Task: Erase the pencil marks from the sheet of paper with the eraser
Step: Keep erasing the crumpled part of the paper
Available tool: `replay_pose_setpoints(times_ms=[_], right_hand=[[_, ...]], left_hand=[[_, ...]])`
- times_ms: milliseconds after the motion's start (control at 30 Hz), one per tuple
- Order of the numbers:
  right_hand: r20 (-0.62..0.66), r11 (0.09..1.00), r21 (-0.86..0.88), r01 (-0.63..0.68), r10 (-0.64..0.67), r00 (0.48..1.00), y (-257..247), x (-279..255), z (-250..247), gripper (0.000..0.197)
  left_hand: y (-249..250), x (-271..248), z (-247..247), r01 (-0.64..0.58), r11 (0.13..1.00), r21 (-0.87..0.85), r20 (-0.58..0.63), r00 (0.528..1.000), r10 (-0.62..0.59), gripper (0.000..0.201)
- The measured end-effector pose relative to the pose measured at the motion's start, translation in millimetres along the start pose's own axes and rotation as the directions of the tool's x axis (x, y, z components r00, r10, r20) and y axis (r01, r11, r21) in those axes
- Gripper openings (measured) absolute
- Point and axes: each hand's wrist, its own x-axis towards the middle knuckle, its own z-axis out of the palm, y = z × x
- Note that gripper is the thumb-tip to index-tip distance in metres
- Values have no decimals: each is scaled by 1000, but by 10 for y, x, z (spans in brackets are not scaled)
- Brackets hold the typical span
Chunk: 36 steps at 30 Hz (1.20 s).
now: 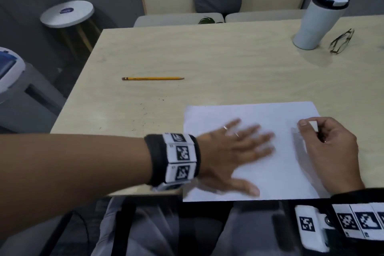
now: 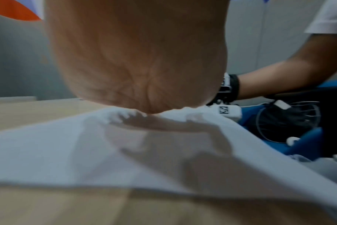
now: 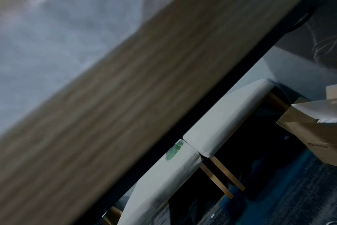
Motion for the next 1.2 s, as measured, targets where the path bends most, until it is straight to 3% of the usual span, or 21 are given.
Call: replay_pose_setpoints(times_ms=[67, 100, 167, 233, 267, 300, 333, 367, 433, 467, 533, 667, 733, 800, 833, 867, 900, 967, 1033, 1100, 1200], right_hand=[[6, 1000, -14, 3, -3, 1000, 1, -5, 2, 16], [10, 1000, -10, 2, -2, 1000, -1, -8, 1, 16], [15, 1000, -3, -7, 7, 1000, -6, -17, 0, 16], [19, 1000, 1, -15, 15, 1000, -6, -20, 3, 15], [21, 1000, 7, -15, 15, 1000, -7, -19, 8, 14], [24, 1000, 13, -16, 15, 1000, -9, -16, 14, 14], [27, 1000, 13, -14, 14, 1000, -5, -12, 18, 14], [30, 1000, 5, -9, 9, 1000, 0, -7, 21, 14], [32, 1000, -18, 4, -3, 999, 27, -8, 19, 14], [33, 1000, -21, 6, -6, 999, 32, -11, 18, 14], [38, 1000, -19, 8, -7, 999, 26, -24, 20, 15], [49, 1000, -15, 18, -17, 999, 5, -45, 30, 14], [66, 1000, -11, 17, -16, 998, 5, -51, 24, 13], [89, 999, -46, 9, -5, 996, 5, -56, 12, 12], [95, 997, -81, 6, 2, 996, -3, -60, 1, 12], [96, 993, -116, 5, 7, 995, -14, -66, -8, 12], [93, 990, -141, 4, 9, 996, -17, -70, -15, 12], [79, 987, -161, -2, 15, 997, -42, -82, -20, 13], [69, 985, -170, 0, 12, 998, -67, -98, -6, 13], [65, 986, -168, 4, 7, 998, -101, -112, 14, 12], [54, 983, -184, -12, 22, 998, -75, -109, 10, 12]], left_hand=[[57, 139, 32, -83, 996, -14, 18, 996, 83, 95], [23, 184, 24, -31, 999, -39, 32, 999, 32, 96], [-134, 221, -2, 204, 977, -60, 80, 977, -199, 106], [-342, 220, -52, 497, 868, -19, 148, 860, -489, 118], [-406, 223, -94, 595, 804, -1, 167, 792, -587, 122], [-429, 245, -142, 635, 773, -12, 160, 764, -625, 125], [-409, 292, -181, 607, 793, -53, 128, 792, -597, 125], [-351, 355, -209, 515, 851, -105, 79, 857, -509, 122], [-175, 486, -206, 256, 955, -148, 3, 966, -258, 107], [-100, 541, -178, 178, 974, -140, 9, 984, -178, 101], [-56, 593, -114, 215, 960, -179, 63, 976, -207, 97], [-279, 371, -26, 488, 831, -268, 96, 871, -481, 107], [-442, 150, -7, 642, 744, -185, 146, 766, -626, 116], [-552, -17, -34, 773, 631, -72, 204, 631, -749, 123], [-561, -42, -63, 799, 600, -46, 208, 595, -776, 126], [-541, -24, -88, 792, 607, -58, 187, 606, -773, 125], [-496, 29, -110, 747, 656, -105, 143, 664, -734, 122], [-357, 215, -125, 545, 810, -216, 41, 834, -550, 111], [-200, 443, -115, 332, 912, -242, -10, 939, -345, 102], [-96, 625, -115, 260, 935, -240, 30, 965, -261, 101], [-49, 643, -105, 314, 910, -272, 112, 949, -294, 105]])
